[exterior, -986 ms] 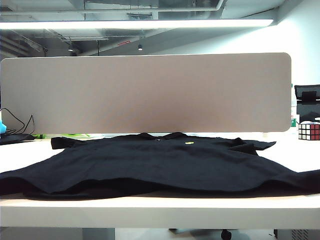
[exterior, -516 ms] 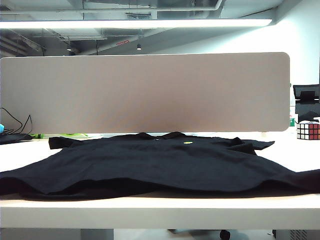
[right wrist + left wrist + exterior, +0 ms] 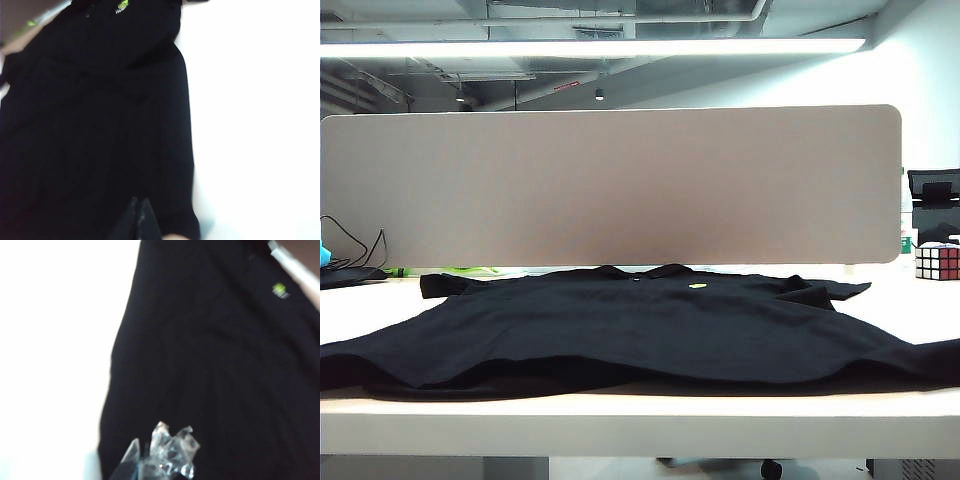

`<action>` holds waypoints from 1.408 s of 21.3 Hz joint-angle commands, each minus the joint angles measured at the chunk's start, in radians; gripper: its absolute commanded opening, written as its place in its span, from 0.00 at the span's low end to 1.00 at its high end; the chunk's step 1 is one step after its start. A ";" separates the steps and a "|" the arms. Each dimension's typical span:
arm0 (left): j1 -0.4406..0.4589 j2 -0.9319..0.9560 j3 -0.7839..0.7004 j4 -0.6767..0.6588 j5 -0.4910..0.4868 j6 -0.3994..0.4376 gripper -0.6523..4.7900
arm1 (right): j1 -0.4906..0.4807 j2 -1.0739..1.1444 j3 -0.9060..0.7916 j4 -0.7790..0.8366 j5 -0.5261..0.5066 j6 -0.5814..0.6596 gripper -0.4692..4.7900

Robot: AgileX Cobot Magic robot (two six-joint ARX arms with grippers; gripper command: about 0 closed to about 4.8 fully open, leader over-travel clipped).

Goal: Fold the bottom side of the T-shirt horizontally towards the center, about one-third of the way, then fold the sleeve back towards the center, creating a straight line along the edge of the T-shirt, and finally fold the bottom of the T-shirt up towards the top, creating a neat rectangle.

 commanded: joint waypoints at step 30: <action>0.214 0.871 0.328 -0.267 0.425 0.388 0.59 | -0.014 0.869 0.296 -0.116 -0.169 -0.242 0.61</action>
